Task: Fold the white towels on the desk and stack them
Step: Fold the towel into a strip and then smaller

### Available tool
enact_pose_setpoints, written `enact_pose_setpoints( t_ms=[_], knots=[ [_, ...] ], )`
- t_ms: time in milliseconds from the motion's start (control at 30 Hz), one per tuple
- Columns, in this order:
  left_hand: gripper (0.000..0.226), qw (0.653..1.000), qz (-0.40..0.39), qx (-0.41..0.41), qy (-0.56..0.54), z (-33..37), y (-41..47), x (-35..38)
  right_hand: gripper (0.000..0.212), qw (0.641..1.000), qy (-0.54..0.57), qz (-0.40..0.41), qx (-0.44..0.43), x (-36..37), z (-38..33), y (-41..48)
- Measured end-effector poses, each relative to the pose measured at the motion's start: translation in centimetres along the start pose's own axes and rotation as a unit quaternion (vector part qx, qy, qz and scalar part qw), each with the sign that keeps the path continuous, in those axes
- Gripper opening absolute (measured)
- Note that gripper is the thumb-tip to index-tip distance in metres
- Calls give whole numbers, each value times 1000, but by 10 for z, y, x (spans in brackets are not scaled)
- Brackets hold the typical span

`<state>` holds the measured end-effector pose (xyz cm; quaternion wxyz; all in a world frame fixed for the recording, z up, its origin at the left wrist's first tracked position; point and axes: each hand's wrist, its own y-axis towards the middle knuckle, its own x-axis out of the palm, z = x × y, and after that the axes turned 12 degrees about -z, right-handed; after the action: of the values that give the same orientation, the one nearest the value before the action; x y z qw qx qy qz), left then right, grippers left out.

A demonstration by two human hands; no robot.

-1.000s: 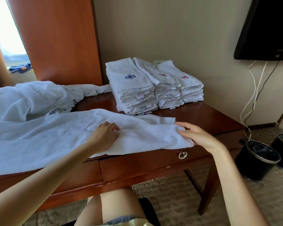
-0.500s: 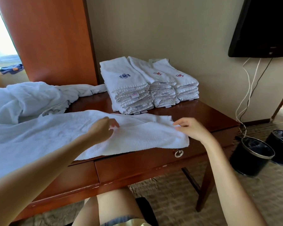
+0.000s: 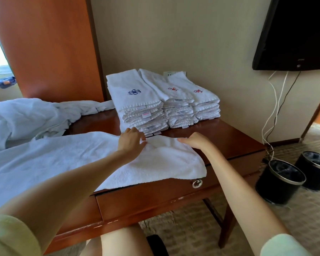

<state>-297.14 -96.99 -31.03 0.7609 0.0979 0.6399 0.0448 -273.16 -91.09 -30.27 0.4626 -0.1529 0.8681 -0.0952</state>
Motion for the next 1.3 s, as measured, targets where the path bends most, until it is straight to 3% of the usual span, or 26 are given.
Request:
enact_pose_setpoints(
  t_ms=[100,167,300,500,667,800,1000,1100,1200,1300],
  knots=[
    [21,999,41,16,-26,4,7,-7,32,993,110,-37,-37,-4,-5,4],
    [22,996,69,15,-57,7,12,-16,23,976,212,-11,-58,-6,-11,3],
    [25,989,99,-1,-108,10,19,-34,19,905,424,0,-45,-11,-27,5],
    [21,988,130,71,-38,8,-2,-45,12,891,449,-11,-60,-29,-33,-6],
    [12,970,122,207,16,15,-38,-32,16,900,431,-25,-64,-19,-17,-34],
    [5,952,100,287,40,29,-56,-18,19,938,334,-46,-84,-4,-2,-53],
    [6,933,65,353,18,30,-69,-16,61,973,214,-46,-67,-9,31,-61],
    [19,941,5,338,29,29,-68,-8,57,990,120,-59,-51,0,38,-61],
    [26,958,-53,280,18,26,-66,6,28,996,75,-17,-51,7,41,-53],
    [21,966,-44,250,-48,22,-64,10,46,998,20,17,-54,8,39,-40]
  ],
)
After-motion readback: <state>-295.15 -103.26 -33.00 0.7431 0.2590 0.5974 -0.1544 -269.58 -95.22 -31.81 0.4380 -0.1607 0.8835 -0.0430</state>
